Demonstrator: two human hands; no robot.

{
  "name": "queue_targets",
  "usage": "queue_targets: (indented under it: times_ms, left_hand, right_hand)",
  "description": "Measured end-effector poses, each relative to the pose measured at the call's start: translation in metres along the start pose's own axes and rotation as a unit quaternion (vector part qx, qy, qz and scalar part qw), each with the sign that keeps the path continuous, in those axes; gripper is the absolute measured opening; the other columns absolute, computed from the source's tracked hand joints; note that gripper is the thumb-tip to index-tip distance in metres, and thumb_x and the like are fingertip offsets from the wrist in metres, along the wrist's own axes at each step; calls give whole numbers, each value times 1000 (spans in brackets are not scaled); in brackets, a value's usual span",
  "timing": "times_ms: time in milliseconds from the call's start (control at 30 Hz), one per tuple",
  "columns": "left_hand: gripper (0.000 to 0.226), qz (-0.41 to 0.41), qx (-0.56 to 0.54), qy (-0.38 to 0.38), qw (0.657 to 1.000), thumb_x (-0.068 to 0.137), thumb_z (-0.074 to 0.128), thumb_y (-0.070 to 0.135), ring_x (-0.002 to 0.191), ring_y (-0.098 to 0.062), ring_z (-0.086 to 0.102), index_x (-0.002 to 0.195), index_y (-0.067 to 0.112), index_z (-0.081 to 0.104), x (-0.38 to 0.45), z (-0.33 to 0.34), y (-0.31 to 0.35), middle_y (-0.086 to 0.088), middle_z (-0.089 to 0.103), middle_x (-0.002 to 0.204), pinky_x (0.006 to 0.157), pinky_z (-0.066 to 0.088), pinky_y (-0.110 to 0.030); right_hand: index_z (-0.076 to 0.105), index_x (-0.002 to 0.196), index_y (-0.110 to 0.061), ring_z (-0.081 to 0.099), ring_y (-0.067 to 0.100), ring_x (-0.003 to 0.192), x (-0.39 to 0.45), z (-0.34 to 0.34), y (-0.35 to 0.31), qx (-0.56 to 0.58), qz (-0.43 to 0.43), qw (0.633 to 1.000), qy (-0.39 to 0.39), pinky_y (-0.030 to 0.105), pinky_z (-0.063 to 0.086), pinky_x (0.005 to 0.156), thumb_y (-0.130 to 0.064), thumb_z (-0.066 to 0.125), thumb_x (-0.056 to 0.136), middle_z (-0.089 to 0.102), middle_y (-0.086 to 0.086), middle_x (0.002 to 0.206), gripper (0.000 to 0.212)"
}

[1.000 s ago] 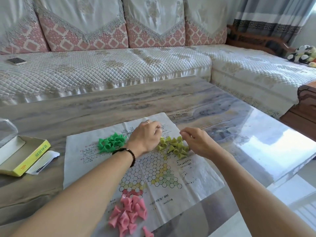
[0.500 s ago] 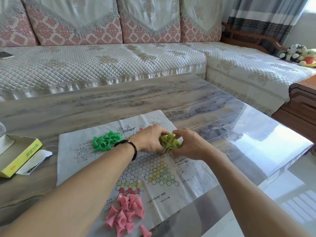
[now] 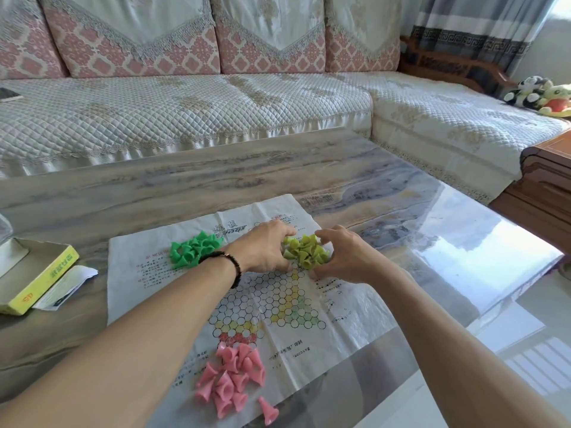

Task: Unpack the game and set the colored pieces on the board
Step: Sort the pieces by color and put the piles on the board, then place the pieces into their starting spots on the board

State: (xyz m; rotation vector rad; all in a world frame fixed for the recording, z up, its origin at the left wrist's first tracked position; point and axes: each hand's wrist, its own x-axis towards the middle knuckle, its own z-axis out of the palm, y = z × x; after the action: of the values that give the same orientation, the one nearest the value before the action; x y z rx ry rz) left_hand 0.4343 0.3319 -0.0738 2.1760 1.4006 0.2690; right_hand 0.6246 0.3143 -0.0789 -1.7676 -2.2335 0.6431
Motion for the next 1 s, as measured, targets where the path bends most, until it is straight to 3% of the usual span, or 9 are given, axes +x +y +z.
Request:
queue_targets:
  times_ms: [100, 233, 300, 400, 500, 633, 767, 900, 1000]
  left_hand:
    - [58, 2, 4, 21, 1000, 71, 81, 17, 92, -18, 59, 122, 15, 56, -10, 1, -3, -2, 49, 127, 84, 49, -32]
    - [75, 3, 4, 46, 999, 77, 76, 25, 106, -17, 56, 142, 13, 41, -37, -2, -10, -4, 35, 146, 94, 49, -34]
    - [75, 0, -3, 80, 997, 84, 70, 31, 116, -16, 52, 147, 17, 33, -58, -2, -17, -3, 33, 150, 98, 45, -30]
    - [64, -7, 11, 139, 990, 92, 59, 40, 127, -17, 45, 147, 20, 34, -101, 0, -31, 0, 34, 150, 103, 42, -35]
    - [54, -15, 10, 176, 984, 96, 52, 30, 134, -16, 38, 146, 20, 37, -148, 7, -46, 2, 36, 149, 109, 35, -34]
    - [49, -22, 14, 190, 981, 98, 46, 24, 133, -15, 39, 146, 20, 37, -203, 24, -57, 2, 38, 146, 104, 34, -26]
    - [47, -21, 47, 177, 983, 100, 43, 28, 136, -16, 36, 146, 19, 38, -235, 37, -59, 2, 37, 149, 105, 32, -26]
    - [69, -21, 95, 154, 983, 89, 22, 55, 140, -21, 30, 143, 17, 41, -250, 43, -67, -4, 39, 150, 113, 21, -31]
    - [84, -26, 126, 129, 983, 80, 8, 63, 146, -18, 18, 147, 20, 35, -253, 47, -72, -2, 30, 156, 118, 9, -33]
  right_hand:
    - [35, 145, -17, 45, 19, 118, -8, 0, -4, -6, 10, 1000, 14, 30, 41, 94, -36, 81, 71, 44, 2, 133, 89]
    - [35, 145, -18, 52, 19, 106, -23, 1, -15, -34, 4, 998, 49, 30, 44, 88, -45, 76, 75, 41, 2, 133, 85]
    - [38, 143, -18, 56, 19, 102, -30, 3, -26, -37, -6, 996, 79, 34, 47, 88, -46, 71, 78, 42, 2, 133, 78]
    - [48, 135, -16, 56, 19, 98, -39, 11, -47, -30, -29, 994, 104, 34, 46, 85, -44, 66, 84, 46, 1, 126, 61]
    - [59, 124, -16, 51, 13, 93, -50, 26, -72, -17, -54, 992, 109, 27, 38, 79, -37, 63, 87, 51, -1, 116, 43]
    - [66, 115, -15, 55, 11, 88, -67, 51, -95, -2, -87, 991, 101, 30, 48, 81, -30, 62, 89, 62, -3, 105, 30]
    - [71, 88, -14, 61, 11, 71, -93, 63, -107, 7, -85, 992, 94, 31, 52, 67, -18, 59, 85, 67, -6, 80, 13]
    - [60, 67, -16, 56, 12, 61, -121, 68, -109, 20, -47, 992, 115, 28, 46, 58, -17, 61, 80, 61, -5, 64, 13]
    - [54, 67, -18, 49, 9, 58, -144, 70, -109, 29, -14, 995, 91, 23, 41, 53, -29, 67, 74, 56, -7, 64, 18]
